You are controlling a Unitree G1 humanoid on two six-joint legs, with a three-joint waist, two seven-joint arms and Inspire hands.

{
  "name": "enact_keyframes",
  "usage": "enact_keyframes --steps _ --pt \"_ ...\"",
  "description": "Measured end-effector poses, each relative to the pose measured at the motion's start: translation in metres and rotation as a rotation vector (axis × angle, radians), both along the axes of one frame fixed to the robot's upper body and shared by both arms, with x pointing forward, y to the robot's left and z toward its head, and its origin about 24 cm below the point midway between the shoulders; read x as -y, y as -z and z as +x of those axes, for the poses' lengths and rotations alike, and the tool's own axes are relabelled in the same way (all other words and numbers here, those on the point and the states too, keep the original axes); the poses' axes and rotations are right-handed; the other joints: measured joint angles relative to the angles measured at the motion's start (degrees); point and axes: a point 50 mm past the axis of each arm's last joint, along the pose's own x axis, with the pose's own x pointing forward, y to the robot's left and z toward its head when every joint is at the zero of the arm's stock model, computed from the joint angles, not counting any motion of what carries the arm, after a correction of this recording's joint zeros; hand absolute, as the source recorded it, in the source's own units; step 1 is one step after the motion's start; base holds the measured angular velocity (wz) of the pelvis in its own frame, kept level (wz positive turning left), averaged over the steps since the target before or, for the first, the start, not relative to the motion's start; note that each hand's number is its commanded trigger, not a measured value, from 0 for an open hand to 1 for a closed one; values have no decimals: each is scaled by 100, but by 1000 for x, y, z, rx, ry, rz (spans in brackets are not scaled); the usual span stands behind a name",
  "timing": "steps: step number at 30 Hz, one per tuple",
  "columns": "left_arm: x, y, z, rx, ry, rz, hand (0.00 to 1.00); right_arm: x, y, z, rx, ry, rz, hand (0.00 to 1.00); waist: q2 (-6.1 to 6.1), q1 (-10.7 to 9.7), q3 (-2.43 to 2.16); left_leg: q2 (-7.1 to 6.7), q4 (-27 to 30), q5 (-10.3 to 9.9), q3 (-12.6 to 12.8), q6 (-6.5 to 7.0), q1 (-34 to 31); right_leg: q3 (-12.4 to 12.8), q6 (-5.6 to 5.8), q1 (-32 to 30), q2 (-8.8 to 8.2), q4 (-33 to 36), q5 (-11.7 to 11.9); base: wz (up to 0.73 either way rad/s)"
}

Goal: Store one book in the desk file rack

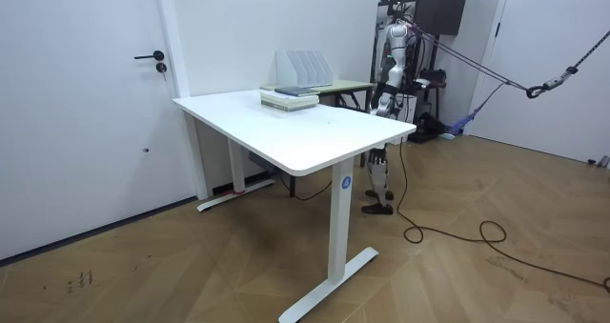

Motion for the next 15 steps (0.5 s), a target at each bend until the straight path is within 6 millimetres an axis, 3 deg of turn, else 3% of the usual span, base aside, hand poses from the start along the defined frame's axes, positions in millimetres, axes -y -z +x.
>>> enact_keyframes --steps 4,8,15 --pt "0 -1 12 21 103 23 0 -2 0 2 7 2 4 0 -26 -17 0 1 5 1 -2 1 -49 1 -3 -52 -1 8 -7 0" --pt "4 -7 41 132 236 52 0 -6 1 5 24 -22 11 0 -92 -66 -5 -26 18 2 -47 1 -101 -17 -4 -61 0 9 -5 6" --pt "16 -15 78 275 382 78 0 -8 0 16 65 -64 13 0 -63 -255 16 -55 -11 3 -58 5 -124 -13 2 -91 5 7 -6 0"
